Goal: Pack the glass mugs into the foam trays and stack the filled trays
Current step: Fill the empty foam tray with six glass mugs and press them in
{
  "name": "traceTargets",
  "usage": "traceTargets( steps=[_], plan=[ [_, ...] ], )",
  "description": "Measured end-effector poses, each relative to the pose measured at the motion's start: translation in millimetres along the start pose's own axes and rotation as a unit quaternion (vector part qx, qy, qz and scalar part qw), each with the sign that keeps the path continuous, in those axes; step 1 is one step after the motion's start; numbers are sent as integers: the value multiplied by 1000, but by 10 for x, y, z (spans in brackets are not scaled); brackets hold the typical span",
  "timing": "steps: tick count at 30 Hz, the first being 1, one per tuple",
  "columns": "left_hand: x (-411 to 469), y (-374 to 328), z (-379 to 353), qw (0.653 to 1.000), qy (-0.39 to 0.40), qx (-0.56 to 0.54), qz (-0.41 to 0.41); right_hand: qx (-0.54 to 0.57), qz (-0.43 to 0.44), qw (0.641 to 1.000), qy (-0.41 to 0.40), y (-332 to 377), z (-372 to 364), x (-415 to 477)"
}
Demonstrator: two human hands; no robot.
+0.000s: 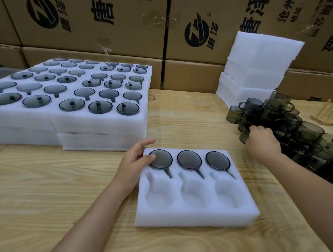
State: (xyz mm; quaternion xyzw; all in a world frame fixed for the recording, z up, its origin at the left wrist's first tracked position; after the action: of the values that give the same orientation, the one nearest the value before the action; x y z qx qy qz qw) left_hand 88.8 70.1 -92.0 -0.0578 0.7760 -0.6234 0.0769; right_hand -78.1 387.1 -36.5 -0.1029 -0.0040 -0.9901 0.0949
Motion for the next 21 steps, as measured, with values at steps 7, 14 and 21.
traceTargets(
  steps=[7,14,21],
  plan=[
    [-15,-1,-9,1000,3,4,4,11,46,998,-32,256,97,-90],
    [-49,-38,-36,1000,7,-3,1,75,58,995,-10,556,234,-289],
    [-258,-305,-58,984,-42,114,-131,276,133,925,-224,936,1169,-678]
  ],
)
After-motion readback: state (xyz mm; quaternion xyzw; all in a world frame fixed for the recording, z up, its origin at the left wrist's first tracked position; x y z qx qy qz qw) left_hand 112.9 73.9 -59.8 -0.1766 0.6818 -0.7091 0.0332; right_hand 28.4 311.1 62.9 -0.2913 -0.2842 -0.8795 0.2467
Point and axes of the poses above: each hand's wrist, its own x-axis towards the middle knuckle, its own z-axis out of the back of the hand, y = z × x, the point moved 8 cm from there along x, towards the middle knuckle, and after that the axes turned 11 degrees about z, right-handed, at the moved point
